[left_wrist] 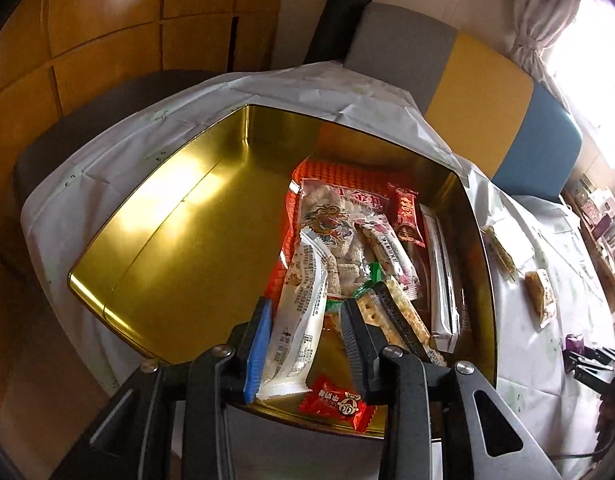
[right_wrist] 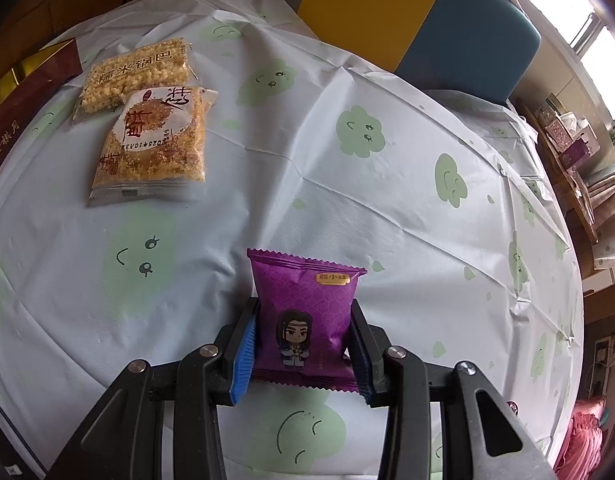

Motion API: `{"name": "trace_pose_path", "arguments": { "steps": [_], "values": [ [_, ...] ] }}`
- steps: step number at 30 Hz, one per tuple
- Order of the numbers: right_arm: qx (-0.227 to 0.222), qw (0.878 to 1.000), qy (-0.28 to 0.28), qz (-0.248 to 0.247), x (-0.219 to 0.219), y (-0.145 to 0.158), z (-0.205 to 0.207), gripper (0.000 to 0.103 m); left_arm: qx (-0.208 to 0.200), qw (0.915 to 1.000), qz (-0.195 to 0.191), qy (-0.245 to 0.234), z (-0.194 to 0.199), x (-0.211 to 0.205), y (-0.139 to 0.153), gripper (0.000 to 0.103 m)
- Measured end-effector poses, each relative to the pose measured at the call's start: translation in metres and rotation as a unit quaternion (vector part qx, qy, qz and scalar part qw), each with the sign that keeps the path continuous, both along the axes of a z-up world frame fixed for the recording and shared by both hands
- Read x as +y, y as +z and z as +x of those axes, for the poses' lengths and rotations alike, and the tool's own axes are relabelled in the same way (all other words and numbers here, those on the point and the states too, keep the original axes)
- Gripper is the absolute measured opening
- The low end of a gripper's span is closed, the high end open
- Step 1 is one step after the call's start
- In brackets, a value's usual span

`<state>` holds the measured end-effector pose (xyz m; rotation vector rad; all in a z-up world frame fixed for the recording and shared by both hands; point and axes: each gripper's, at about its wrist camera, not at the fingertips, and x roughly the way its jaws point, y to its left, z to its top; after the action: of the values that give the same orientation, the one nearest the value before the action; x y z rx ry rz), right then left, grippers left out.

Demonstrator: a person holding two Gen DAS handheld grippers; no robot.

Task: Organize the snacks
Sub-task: 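Lower the white packet into the gold tray and open the left tool, then withdraw the left tool from the gold tray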

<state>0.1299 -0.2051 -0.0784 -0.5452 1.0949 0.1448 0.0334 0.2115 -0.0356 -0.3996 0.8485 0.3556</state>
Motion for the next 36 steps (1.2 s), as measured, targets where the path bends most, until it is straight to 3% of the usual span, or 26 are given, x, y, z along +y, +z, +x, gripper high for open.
{"name": "trace_pose_path", "arguments": {
  "steps": [12, 36],
  "values": [
    [-0.002, 1.000, -0.001, -0.001, 0.000, -0.001, 0.000, 0.041, -0.023, 0.9986, 0.047, -0.011, -0.008, -0.019, 0.025, 0.036],
    [-0.010, 1.000, 0.005, -0.013, 0.004, 0.000, -0.004, 0.041, -0.061, 0.9918, 0.076, -0.083, -0.017, -0.065, 0.051, 0.036]
  ]
}}
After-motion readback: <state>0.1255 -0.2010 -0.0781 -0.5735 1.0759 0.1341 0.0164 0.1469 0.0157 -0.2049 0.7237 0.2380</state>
